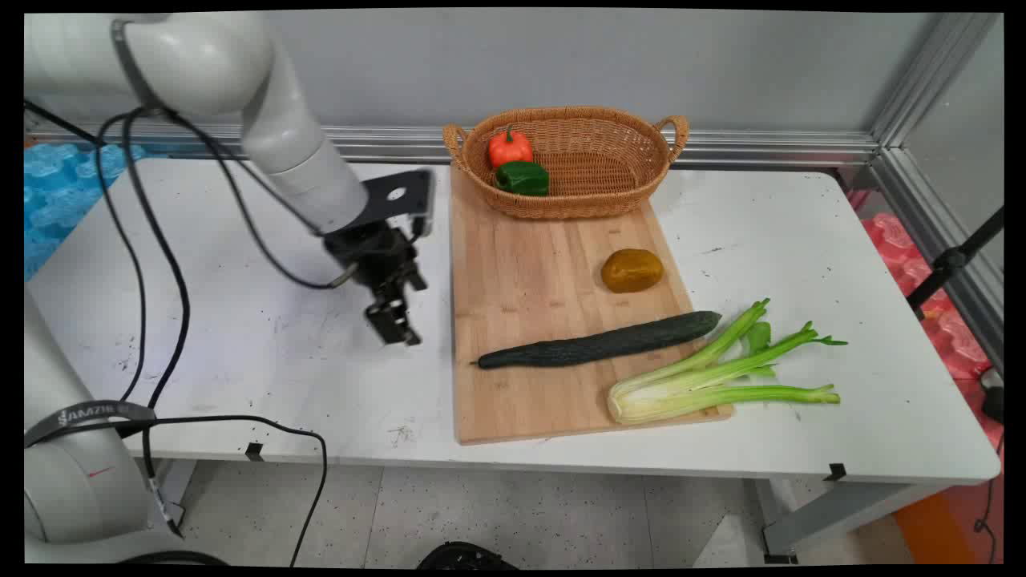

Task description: Pick up the potato from the cutting board

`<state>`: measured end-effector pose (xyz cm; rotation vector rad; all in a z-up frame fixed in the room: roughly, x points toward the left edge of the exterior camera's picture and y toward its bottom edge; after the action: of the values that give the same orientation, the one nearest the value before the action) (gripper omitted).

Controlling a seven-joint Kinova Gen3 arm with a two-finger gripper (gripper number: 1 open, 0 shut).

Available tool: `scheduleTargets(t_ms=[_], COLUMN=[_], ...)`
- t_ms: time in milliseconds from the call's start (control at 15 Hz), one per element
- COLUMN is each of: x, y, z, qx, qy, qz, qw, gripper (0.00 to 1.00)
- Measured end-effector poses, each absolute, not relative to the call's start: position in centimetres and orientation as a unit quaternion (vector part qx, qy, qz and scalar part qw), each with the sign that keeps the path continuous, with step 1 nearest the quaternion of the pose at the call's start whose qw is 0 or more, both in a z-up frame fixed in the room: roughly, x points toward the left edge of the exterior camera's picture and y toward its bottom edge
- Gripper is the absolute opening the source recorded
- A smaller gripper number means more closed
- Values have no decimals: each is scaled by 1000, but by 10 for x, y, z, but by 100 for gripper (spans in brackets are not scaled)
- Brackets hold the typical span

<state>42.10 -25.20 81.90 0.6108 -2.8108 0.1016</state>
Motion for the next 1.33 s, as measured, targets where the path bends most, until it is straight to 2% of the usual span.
scheduleTargets(t_ms=[733,1333], x=[337,280], y=[-342,-394], z=[840,819], qx=[201,221], qy=[-947,-924], qz=[98,108], qw=[229,292], gripper=[100,100])
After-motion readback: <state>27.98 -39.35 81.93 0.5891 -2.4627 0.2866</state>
